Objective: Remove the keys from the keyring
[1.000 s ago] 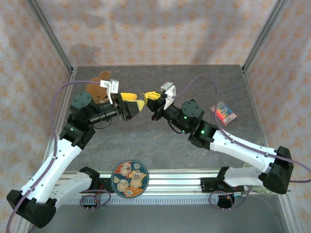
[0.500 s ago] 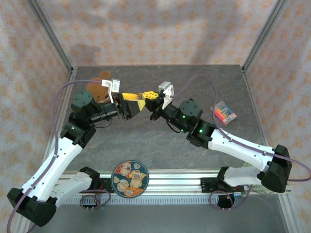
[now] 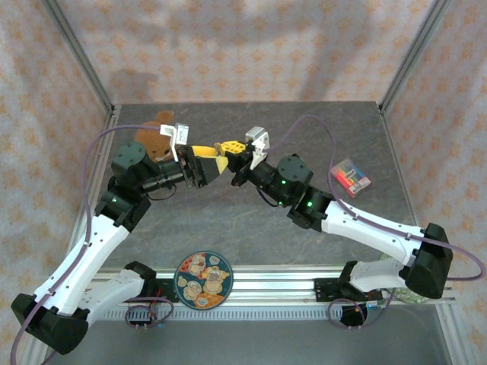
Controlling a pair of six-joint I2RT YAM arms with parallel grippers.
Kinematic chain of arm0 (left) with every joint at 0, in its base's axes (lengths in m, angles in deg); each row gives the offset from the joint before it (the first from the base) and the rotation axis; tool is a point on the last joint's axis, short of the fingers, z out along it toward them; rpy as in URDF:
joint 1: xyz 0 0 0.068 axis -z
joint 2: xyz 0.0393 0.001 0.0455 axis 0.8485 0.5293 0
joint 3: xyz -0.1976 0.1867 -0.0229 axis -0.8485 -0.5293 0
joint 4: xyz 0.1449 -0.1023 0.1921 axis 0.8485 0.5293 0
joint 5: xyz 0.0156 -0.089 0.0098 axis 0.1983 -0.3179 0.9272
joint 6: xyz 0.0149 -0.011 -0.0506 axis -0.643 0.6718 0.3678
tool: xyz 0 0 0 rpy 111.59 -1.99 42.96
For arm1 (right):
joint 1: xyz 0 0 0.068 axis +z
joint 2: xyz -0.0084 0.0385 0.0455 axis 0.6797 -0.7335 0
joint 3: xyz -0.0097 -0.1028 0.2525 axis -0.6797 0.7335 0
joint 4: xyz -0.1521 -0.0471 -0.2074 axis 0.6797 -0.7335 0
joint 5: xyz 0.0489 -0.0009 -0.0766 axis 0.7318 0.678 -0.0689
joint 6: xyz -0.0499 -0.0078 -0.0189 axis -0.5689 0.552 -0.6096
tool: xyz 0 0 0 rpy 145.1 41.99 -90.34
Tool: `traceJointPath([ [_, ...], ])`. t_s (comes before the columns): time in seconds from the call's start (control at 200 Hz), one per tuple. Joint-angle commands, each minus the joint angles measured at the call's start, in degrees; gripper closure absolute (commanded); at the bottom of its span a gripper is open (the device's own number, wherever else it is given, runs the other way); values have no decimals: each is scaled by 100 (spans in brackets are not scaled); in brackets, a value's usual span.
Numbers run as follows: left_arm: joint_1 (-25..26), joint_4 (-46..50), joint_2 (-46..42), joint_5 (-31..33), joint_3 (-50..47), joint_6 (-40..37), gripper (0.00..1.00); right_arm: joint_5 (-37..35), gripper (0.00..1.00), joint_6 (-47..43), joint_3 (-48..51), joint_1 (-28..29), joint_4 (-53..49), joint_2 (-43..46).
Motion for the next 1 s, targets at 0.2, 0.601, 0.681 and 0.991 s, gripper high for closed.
traceJointPath([
  [0.2, 101, -237, -42, 104, 125, -14, 7, -275, 100, -383, -180, 144, 234, -161],
  [0.601, 92, 70, -292, 602, 11, -242, 6, 228, 100, 298, -57, -8, 439, 51],
  [0.681, 76, 82, -393, 734, -24, -242, 5, 457, 100, 670, 15, -175, 579, 116],
  [0.991, -162, 299, -717, 1007, -59, -731, 4, 1436, 100, 1846, 33, -671, 810, 237],
])
